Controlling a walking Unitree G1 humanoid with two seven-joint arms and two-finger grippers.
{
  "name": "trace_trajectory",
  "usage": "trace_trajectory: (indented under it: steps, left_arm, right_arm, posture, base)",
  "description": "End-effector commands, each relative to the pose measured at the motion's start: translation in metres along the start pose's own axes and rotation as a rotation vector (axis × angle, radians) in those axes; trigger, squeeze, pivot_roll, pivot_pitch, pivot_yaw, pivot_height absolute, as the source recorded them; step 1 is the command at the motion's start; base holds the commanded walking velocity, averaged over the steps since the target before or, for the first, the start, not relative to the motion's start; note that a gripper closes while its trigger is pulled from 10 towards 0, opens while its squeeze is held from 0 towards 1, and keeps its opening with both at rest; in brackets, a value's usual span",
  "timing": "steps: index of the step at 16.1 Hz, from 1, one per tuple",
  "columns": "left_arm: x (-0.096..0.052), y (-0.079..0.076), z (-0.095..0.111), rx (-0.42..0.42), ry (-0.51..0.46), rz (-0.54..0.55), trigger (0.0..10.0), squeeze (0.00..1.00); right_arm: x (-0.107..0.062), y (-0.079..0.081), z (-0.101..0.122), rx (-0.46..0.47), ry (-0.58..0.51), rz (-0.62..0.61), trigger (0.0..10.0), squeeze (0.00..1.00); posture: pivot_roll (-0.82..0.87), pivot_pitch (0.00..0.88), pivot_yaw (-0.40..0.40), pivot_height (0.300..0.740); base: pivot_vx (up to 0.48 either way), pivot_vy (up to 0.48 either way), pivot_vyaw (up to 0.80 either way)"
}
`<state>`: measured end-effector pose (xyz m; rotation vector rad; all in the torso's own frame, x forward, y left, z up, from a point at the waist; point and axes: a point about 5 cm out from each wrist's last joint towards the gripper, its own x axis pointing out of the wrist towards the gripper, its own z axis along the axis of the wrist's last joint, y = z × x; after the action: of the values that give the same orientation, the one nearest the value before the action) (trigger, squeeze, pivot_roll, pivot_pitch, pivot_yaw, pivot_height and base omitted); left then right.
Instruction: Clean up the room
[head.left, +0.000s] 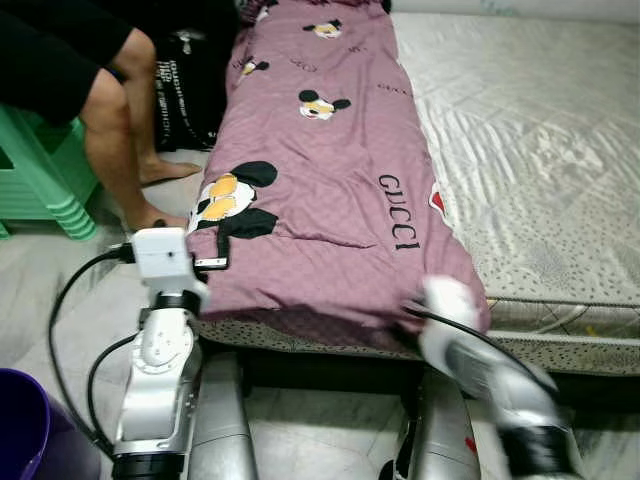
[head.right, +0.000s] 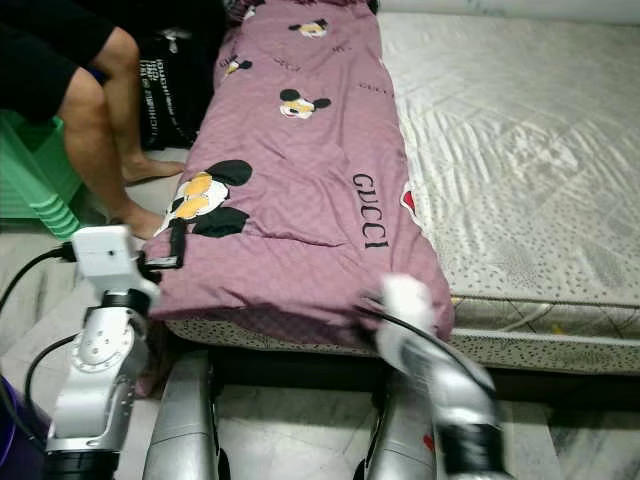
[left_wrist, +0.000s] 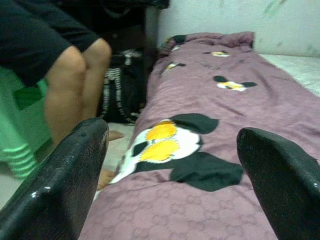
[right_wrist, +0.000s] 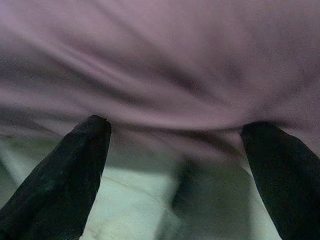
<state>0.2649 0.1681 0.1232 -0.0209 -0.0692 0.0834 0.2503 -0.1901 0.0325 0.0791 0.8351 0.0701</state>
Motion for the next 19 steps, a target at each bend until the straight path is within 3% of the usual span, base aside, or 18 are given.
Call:
trace_trajectory:
  steps: [1, 2, 5, 6, 9, 12, 16, 17, 19]
  left_arm:
    - [0.000, 0.000, 0.000, -0.005, -0.003, 0.003, 10.0, 0.00]
    - [0.002, -0.003, 0.000, -0.011, -0.008, -0.003, 10.0, 0.00]
    - [0.008, -0.005, 0.004, -0.010, -0.026, -0.011, 10.0, 0.00]
    - [0.009, -0.004, 0.004, -0.007, -0.027, -0.010, 10.0, 0.00]
    - [0.012, 0.002, 0.004, 0.009, -0.032, 0.002, 10.0, 0.00]
    - [0.012, 0.002, 0.004, 0.013, -0.033, 0.002, 10.0, 0.00]
    - [0.013, 0.003, 0.004, 0.013, -0.036, -0.004, 10.0, 0.00]
    - [0.014, 0.004, 0.004, 0.013, -0.037, -0.002, 10.0, 0.00]
    - [0.016, 0.001, 0.006, 0.003, -0.048, -0.006, 10.0, 0.00]
  right_arm:
    - [-0.003, -0.002, 0.002, 0.008, 0.000, -0.005, 10.0, 1.00]
    - [-0.015, -0.019, 0.007, -0.029, -0.068, -0.077, 10.0, 1.00]
    - [-0.034, -0.018, 0.043, -0.172, -0.323, -0.202, 10.0, 1.00]
    - [-0.038, -0.019, 0.051, -0.212, -0.363, -0.250, 10.0, 1.00]
    - [-0.045, -0.046, 0.067, -0.189, -0.437, -0.452, 10.0, 1.00]
    - [-0.046, -0.044, 0.070, -0.241, -0.455, -0.440, 10.0, 1.00]
    - [-0.056, -0.040, 0.023, -0.245, -0.404, -0.348, 10.0, 1.00]
    - [-0.061, -0.038, 0.022, -0.221, -0.445, -0.338, 10.0, 1.00]
    - [-0.066, -0.007, 0.068, -0.171, -0.685, -0.220, 10.0, 1.00]
  posture:
    - [0.01, 0.000, -0.027, 0.508]
    - [0.00, 0.000, -0.019, 0.508]
    - [-0.01, 0.000, -0.009, 0.508]
    - [-0.01, 0.000, -0.006, 0.508]
    - [-0.01, 0.000, -0.002, 0.508]
    - [-0.01, 0.000, -0.004, 0.508]
    - [-0.02, 0.000, -0.006, 0.508]
    - [-0.02, 0.000, -0.003, 0.508]
    - [-0.03, 0.000, 0.008, 0.508]
  base:
    - [0.000, 0.000, 0.00]
    - [0.000, 0.000, 0.00]
    - [0.000, 0.000, 0.00]
    - [0.000, 0.000, 0.00]
    - [0.000, 0.000, 0.00]
    - [0.000, 0.000, 0.00]
    - [0.000, 0.000, 0.00]
    - [0.000, 0.000, 0.00]
    - [0.000, 0.000, 0.00]
